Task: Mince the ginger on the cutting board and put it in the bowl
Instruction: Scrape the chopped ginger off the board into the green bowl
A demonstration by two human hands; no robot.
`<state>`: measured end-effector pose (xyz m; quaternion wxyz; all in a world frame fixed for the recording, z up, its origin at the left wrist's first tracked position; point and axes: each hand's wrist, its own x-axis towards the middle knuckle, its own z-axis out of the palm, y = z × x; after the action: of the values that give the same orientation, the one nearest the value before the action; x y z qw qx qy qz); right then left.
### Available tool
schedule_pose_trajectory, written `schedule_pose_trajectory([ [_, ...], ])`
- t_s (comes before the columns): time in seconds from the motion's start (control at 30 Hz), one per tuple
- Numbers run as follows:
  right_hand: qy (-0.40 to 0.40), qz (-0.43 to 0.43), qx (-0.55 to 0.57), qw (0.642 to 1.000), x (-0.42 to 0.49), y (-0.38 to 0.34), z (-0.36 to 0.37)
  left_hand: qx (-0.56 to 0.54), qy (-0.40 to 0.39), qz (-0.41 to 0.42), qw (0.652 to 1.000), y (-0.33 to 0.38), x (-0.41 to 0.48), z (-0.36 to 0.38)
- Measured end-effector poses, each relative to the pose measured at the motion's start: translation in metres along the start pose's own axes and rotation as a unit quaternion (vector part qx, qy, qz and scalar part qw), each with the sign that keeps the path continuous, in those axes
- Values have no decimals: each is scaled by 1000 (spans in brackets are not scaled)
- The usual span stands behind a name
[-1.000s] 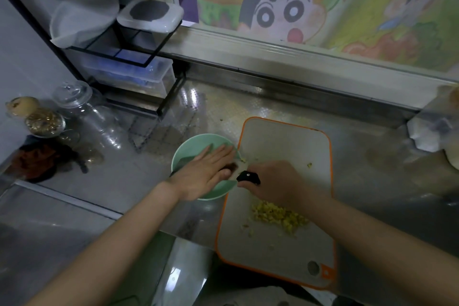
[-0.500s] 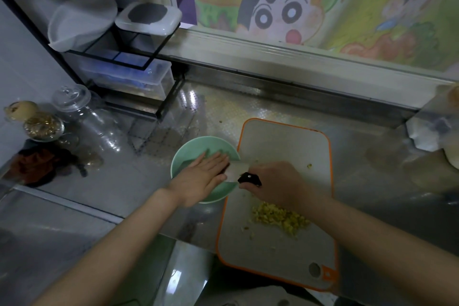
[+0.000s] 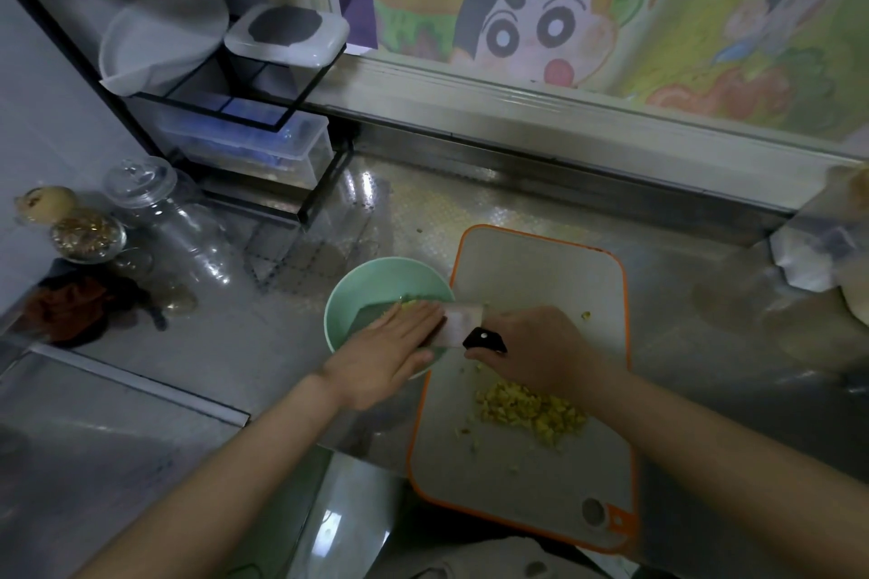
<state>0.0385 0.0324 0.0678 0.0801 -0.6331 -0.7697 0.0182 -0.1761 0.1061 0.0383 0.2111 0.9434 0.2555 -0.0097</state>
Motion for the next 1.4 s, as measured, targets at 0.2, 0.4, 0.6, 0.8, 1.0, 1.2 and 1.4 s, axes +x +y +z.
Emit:
schedule_pose_trajectory([
  [0.2, 6, -11, -15, 1000, -5, 6, -3, -9, -32, -106, 994, -14, -7, 12],
  [0.4, -3, -10, -49, 999, -11, 10, -6, 19, -66, -233, 970, -10, 6, 13],
  [0.6, -2, 4, -11, 1000, -23, 18, -2, 38, 55, -198, 978, 9, 14, 14],
  [0.8, -37, 38, -2, 999, -25, 14, -10, -11, 69, -111, 991, 24, 0, 21],
  [1.0, -25, 35, -18, 999, -31, 12, -8, -29, 107, -196, 974, 9, 1, 31],
  [1.2, 50, 39, -20, 998, -42, 14, -9, -47, 146, -310, 938, 7, 7, 25],
  [1.4, 64, 66, 15, 996, -53, 14, -12, -44, 174, -164, 970, 27, 5, 20],
])
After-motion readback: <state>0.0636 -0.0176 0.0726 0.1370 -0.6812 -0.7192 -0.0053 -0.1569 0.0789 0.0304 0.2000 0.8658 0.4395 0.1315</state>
